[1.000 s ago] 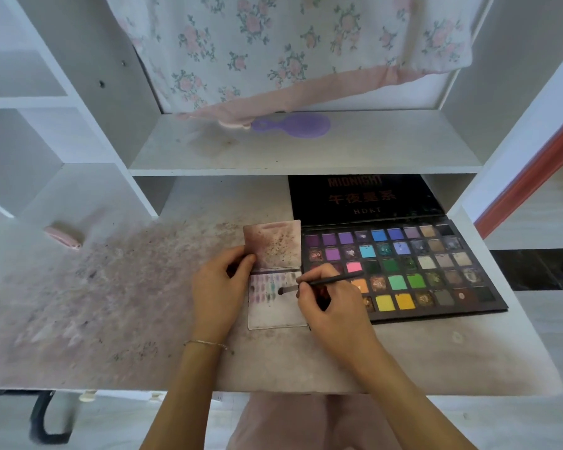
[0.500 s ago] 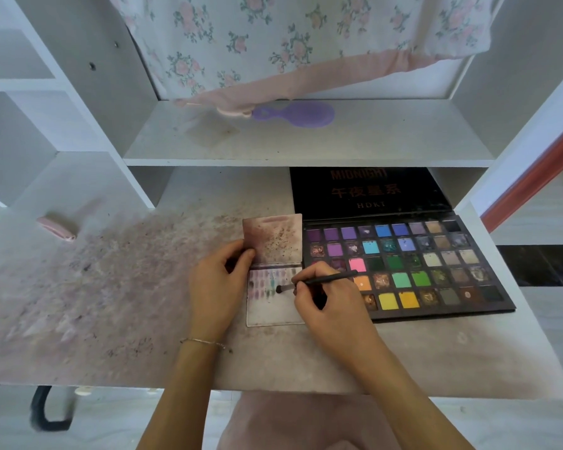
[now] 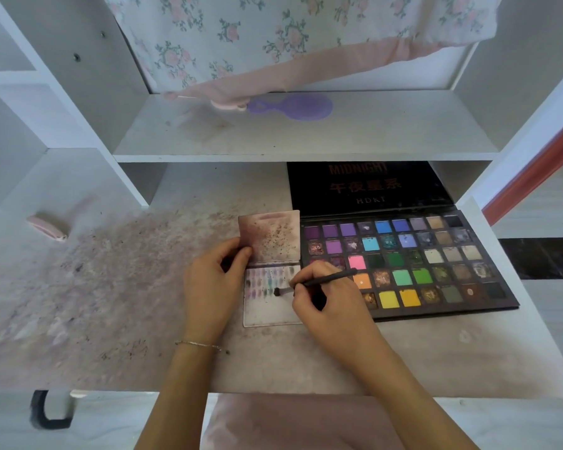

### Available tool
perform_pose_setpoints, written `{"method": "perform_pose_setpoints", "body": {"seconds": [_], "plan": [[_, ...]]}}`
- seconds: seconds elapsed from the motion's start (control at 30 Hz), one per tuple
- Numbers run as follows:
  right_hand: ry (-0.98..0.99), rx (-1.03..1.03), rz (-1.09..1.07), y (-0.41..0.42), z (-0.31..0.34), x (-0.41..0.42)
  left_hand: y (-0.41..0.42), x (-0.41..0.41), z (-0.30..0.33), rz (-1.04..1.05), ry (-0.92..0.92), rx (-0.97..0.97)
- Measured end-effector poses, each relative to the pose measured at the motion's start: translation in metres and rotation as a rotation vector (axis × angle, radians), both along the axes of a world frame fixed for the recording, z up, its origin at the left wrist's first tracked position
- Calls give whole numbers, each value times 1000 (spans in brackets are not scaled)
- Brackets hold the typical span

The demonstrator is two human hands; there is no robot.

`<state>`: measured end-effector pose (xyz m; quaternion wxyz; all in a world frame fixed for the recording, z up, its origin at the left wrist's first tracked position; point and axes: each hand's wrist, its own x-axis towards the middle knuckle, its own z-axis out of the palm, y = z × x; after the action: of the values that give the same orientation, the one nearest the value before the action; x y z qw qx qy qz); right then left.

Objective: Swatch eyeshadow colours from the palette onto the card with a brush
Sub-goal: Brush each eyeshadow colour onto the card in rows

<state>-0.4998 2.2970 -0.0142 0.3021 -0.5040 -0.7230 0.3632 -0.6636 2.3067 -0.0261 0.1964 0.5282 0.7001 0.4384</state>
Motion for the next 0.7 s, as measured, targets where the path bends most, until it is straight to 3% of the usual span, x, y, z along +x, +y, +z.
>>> {"method": "perform_pose_setpoints", "body": {"seconds": [0.7], "plan": [[0,10,-15,0,0,-1,-1,0,1,11,10,-11]]}}
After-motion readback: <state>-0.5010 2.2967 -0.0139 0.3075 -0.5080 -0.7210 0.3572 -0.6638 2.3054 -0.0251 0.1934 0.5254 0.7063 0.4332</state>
